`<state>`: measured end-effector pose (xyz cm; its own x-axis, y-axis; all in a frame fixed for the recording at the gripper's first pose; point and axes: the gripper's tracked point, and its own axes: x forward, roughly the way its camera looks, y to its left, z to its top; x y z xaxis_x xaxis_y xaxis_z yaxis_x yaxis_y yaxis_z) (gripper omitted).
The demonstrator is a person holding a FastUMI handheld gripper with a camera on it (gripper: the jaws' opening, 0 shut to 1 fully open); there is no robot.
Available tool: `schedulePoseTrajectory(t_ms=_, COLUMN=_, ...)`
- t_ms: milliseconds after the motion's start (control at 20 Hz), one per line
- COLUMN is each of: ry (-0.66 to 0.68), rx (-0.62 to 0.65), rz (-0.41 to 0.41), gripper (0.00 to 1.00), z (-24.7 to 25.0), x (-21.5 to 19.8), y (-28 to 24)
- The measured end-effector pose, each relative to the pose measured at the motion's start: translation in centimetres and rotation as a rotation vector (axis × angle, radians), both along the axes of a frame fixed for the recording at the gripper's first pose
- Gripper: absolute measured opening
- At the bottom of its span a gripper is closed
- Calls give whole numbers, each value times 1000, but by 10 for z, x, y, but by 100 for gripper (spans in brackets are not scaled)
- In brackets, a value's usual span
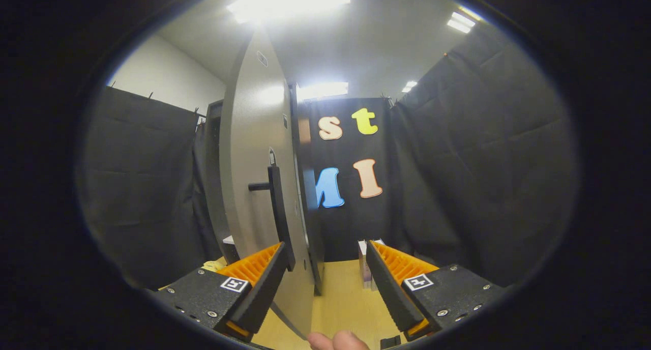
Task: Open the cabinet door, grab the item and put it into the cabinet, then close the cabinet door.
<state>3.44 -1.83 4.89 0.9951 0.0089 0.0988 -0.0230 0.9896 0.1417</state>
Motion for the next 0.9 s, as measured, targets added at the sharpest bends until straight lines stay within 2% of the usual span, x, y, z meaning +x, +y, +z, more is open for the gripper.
schedulePoseTrajectory(t_ms=300, ry=-17, rx=39, rz=49, gripper=93, z=11, x=-13, y=15)
schedulePoseTrajectory(t_ms=400, ry=-57, rx=29, rz=126, gripper=93, z=22, x=-13, y=30)
schedulePoseTrajectory(t_ms=650, ry=-144, rx=-15, rz=387, gripper=95, z=41, x=-15, y=86)
schedulePoseTrajectory(t_ms=900, ry=-106, rx=-14, rz=545, gripper=95, z=25, x=-19, y=136)
